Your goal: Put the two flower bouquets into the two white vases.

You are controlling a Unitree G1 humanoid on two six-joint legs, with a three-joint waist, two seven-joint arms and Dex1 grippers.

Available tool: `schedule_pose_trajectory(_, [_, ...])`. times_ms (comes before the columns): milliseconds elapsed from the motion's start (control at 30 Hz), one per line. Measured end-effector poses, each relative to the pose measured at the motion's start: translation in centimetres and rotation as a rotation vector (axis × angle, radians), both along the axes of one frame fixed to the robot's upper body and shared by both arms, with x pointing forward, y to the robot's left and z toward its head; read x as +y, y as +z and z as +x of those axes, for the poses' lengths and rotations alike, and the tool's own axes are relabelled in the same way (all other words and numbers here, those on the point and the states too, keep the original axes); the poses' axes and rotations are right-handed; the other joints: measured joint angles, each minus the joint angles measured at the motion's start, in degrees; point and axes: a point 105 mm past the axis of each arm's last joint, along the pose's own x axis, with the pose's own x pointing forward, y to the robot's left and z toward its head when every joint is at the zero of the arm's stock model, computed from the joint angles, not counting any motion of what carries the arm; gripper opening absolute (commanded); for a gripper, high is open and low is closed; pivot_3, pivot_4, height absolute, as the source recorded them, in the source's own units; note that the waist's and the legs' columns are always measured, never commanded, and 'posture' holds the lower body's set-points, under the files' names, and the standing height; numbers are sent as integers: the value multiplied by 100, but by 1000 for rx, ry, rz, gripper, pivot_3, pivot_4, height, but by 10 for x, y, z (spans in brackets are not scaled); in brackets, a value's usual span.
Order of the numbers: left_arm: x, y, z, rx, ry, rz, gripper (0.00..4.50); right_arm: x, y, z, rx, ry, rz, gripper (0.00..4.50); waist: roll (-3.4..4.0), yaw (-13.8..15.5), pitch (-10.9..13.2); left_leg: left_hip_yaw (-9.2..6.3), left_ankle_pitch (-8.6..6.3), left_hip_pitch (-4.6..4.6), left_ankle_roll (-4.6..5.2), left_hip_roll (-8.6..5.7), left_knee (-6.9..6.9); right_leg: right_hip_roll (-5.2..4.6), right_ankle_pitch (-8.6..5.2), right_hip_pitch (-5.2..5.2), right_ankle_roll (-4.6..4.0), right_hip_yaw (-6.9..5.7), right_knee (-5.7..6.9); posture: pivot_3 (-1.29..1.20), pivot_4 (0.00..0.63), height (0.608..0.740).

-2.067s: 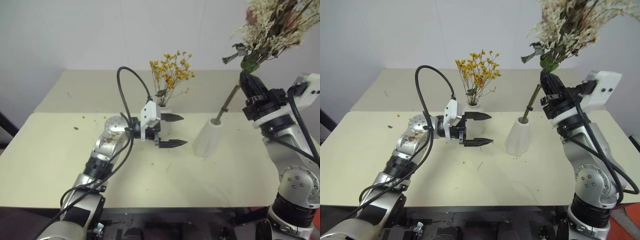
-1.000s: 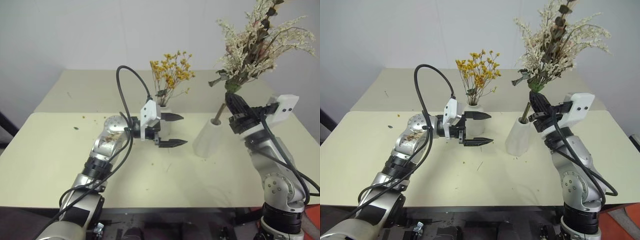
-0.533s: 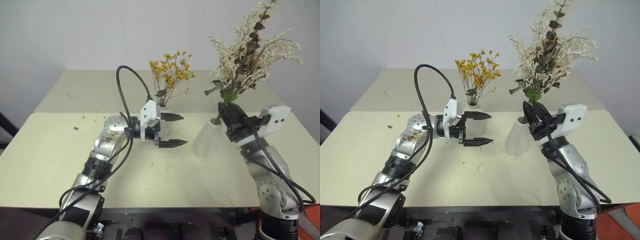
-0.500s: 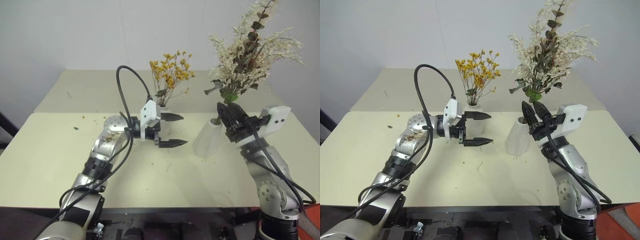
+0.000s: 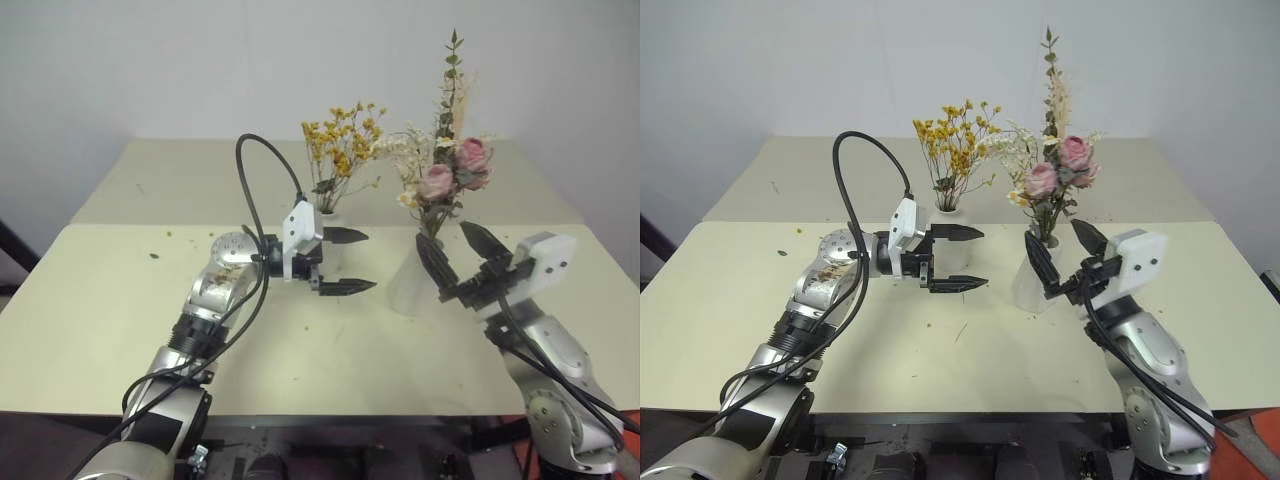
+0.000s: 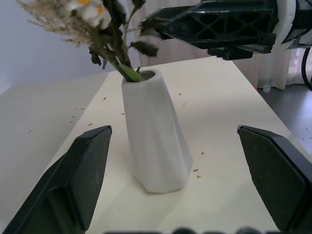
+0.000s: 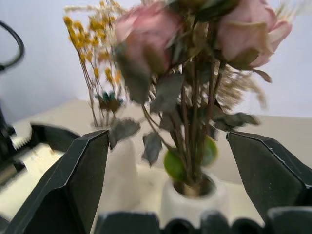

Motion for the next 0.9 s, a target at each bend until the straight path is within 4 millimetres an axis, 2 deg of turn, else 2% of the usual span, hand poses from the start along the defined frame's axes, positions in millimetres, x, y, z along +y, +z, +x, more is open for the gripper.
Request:
schedule_pose_trajectory(100, [9,1,2,-1,18,5,4500,-20,-6,-25,66,31,-115,4468,0,34,0,0,-3,-7,5,-1,0,-2,-1,1,2,-2,-7,0,150,740])
schedule_pose_trajectory(300, [67,9,2,13,113,11,4500,-65,-3,-80,211,100,-382,4468,0,-54,-1,6,-4,28,7,10,-3,6,-10,21,-4,4,3,0,150,740])
schedule_pose_trajectory(400, [98,7,-1,41,172,42,4500,-88,2,-95,282,79,-459,4468,-3,-54,-2,8,-4,40,6,11,-2,6,-11,29,-6,3,7,0,150,740])
schedule_pose_trajectory(500, [121,13,-4,38,220,66,4500,-102,7,-102,316,48,-484,4468,-8,-27,-5,8,-5,40,6,11,-1,4,-13,30,-8,1,6,0,150,740])
schedule_pose_trajectory(633, [140,17,-10,20,254,109,4500,-104,8,-104,335,55,-502,4468,-8,-15,-5,8,-5,32,5,10,-3,2,-16,25,-8,1,3,0,150,740])
schedule_pose_trajectory(900, [139,15,-3,28,282,113,4500,-114,3,-102,369,-35,-538,4468,-9,43,-5,7,-5,15,5,9,-2,2,-17,11,-6,-4,3,0,150,740])
